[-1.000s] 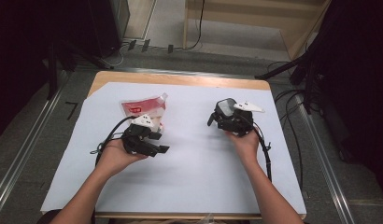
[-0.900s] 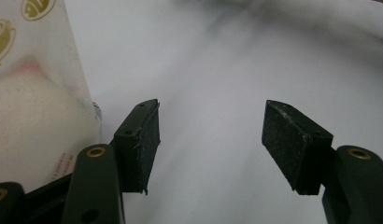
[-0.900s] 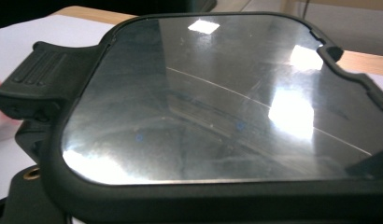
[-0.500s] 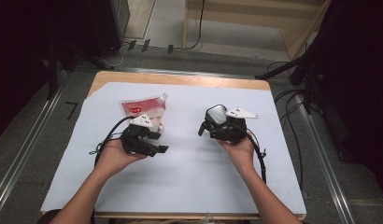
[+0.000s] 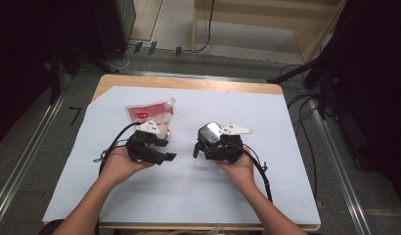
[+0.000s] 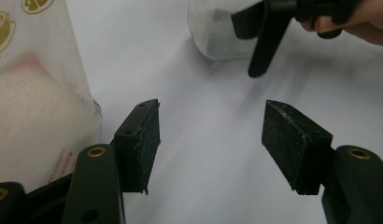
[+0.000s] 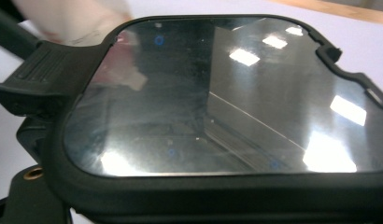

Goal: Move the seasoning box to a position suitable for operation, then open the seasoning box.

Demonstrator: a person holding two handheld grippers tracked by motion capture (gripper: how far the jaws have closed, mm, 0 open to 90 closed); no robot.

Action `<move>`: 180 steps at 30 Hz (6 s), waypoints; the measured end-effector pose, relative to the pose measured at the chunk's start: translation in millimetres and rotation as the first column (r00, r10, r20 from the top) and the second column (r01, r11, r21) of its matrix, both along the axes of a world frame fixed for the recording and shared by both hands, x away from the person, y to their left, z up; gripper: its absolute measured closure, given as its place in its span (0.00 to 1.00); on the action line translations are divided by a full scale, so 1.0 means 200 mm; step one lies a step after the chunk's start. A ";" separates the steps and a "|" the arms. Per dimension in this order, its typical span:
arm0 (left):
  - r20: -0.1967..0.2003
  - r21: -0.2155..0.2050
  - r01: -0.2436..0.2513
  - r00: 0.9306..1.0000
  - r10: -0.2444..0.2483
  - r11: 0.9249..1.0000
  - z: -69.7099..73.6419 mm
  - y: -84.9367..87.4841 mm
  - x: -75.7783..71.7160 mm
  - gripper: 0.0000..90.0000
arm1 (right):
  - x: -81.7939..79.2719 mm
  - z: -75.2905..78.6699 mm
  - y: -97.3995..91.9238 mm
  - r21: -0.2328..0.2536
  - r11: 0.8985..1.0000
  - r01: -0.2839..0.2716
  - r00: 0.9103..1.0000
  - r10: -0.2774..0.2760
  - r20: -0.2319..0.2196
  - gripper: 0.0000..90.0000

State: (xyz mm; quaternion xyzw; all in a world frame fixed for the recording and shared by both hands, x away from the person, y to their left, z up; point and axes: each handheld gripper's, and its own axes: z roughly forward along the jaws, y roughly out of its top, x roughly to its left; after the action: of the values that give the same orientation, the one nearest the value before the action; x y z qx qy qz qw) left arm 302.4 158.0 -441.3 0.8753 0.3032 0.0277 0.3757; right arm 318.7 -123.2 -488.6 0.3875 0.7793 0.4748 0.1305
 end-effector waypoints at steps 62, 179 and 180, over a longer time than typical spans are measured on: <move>-0.063 -0.051 0.078 0.995 -0.081 0.996 0.00 0.00 -0.02 0.94 | -0.23 0.08 -0.16 -0.097 0.981 -0.168 0.980 0.156 -0.122 0.64; -0.063 -0.044 0.111 0.991 -0.114 0.993 -0.01 -0.18 -0.05 0.47 | -0.40 0.06 -0.01 -0.061 0.973 -0.224 0.960 0.209 -0.187 1.00; -0.062 -0.040 0.109 0.992 -0.111 0.993 -0.01 -0.18 -0.05 0.47 | -0.40 0.06 -0.02 -0.064 0.974 -0.219 0.961 0.204 -0.185 1.00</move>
State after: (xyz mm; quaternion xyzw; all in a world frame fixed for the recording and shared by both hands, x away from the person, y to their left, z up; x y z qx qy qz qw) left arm 293.0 122.8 -443.4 0.8841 0.2669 -0.0267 0.3826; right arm 238.8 -127.9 -476.9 0.3370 0.8439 0.4168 0.0254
